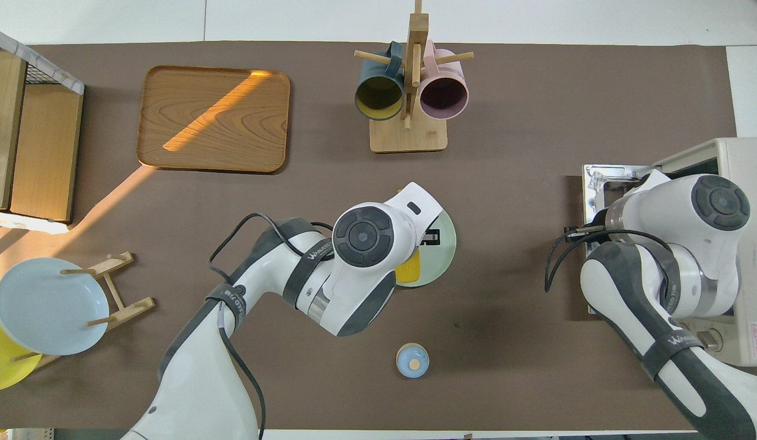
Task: Put corn in oven
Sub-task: 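Carry the corn with the left gripper and set it on the green plate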
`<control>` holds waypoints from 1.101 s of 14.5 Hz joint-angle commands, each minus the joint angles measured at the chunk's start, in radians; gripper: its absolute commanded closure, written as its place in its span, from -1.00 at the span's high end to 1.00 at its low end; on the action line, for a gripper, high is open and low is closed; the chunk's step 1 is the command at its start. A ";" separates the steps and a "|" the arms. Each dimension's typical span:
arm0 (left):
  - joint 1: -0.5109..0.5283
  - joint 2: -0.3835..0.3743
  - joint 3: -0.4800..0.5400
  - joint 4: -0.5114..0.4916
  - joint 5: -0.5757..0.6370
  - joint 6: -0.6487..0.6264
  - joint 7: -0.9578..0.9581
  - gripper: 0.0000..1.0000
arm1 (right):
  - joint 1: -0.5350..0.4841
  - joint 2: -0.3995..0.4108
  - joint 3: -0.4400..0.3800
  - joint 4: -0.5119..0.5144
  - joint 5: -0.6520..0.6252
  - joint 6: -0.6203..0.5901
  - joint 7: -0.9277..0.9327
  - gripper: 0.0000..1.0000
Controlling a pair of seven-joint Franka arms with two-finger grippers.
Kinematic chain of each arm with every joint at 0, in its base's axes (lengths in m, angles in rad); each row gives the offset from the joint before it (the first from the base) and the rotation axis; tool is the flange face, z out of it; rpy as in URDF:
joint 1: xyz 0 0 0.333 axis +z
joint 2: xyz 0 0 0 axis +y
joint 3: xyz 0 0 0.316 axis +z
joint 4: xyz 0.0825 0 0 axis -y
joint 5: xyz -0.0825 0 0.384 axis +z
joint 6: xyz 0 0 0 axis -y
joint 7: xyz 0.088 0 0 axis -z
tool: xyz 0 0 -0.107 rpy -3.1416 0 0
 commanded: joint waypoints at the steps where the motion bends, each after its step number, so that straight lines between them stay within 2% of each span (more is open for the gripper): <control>1: -0.015 0.011 0.022 0.013 -0.002 0.014 0.005 -1.00 | -0.016 0.011 -0.038 -0.011 -0.036 0.024 -0.012 -1.00; 2: -0.015 0.011 0.022 0.013 -0.004 0.014 0.005 -1.00 | -0.014 0.011 -0.038 -0.011 -0.036 0.024 0.001 -1.00; 3: -0.015 0.010 0.023 0.013 -0.004 0.011 0.005 -0.68 | -0.014 0.011 -0.038 -0.011 -0.031 0.024 0.008 -1.00; 4: -0.015 0.010 0.023 0.014 -0.004 0.010 0.003 0.30 | -0.014 0.011 -0.038 -0.008 -0.022 0.022 0.008 -1.00; 5: -0.001 -0.001 0.025 0.014 -0.002 -0.002 0.008 0.99 | 0.020 0.016 -0.035 0.016 0.043 0.016 0.008 0.08; 7: 0.034 -0.051 0.027 0.016 -0.002 -0.073 0.020 1.00 | 0.086 0.019 -0.036 0.061 0.089 0.000 0.027 0.22; 9: 0.104 -0.120 0.025 0.019 -0.002 -0.171 0.084 1.00 | 0.138 0.035 -0.036 0.136 0.089 -0.066 0.085 0.22; 12: 0.262 -0.200 0.028 0.080 -0.004 -0.371 0.217 1.00 | 0.260 0.063 -0.036 0.235 0.086 -0.117 0.285 0.09; 13: 0.319 -0.214 0.030 0.097 -0.004 -0.418 0.274 1.00 | 0.309 0.066 -0.036 0.245 0.078 -0.107 0.353 0.03; 14: 0.405 -0.232 0.030 0.100 -0.002 -0.459 0.357 1.00 | 0.375 0.085 -0.036 0.275 0.070 -0.103 0.434 0.03; 16: 0.511 -0.260 0.031 0.100 -0.001 -0.498 0.460 1.00 | 0.454 0.127 -0.036 0.347 0.044 -0.132 0.516 0.03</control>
